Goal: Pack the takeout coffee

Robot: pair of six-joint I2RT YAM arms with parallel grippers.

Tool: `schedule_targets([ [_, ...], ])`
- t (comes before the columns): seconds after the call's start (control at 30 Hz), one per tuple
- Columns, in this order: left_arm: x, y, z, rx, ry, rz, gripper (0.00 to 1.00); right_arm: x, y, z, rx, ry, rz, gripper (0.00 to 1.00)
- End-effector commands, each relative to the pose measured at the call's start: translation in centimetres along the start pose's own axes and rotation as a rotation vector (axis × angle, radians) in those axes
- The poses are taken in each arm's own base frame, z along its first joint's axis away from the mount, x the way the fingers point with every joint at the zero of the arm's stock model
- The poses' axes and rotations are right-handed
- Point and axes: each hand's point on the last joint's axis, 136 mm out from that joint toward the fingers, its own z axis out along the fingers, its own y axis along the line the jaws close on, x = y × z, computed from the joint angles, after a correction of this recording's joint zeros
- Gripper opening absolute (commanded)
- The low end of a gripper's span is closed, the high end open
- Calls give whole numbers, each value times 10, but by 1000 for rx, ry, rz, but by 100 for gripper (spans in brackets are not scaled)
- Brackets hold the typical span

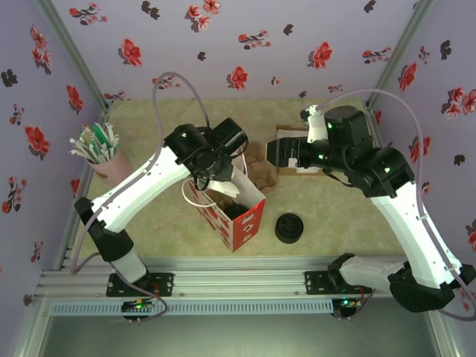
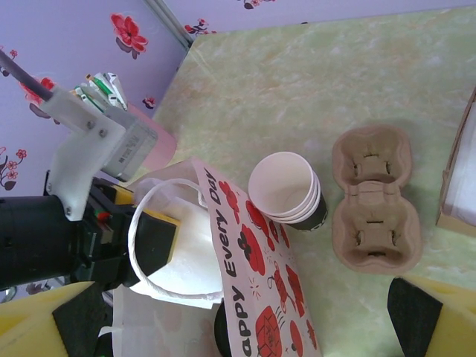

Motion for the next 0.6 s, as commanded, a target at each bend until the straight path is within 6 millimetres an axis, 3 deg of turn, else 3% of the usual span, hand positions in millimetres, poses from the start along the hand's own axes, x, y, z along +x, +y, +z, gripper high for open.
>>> schedule_targets([
  [0.0,-7,3,-16,-1,-33,14,33,-2,-2,-1,8,-13,-22,99],
  [0.2,-10,1,-23,22,-49,34,46,-1,-3,1,7,-7,-19,99],
  [0.37,-6,-3,-16,25,-24,53,45,0,-4,3,9,-2,-16,99],
  [0.5,-13,-5,-33,82,-77,57,46,2,-4,4,5,7,-11,99],
  [0.57,-20,-3,-49,121,-139,62,53,5,-5,5,7,13,-10,99],
])
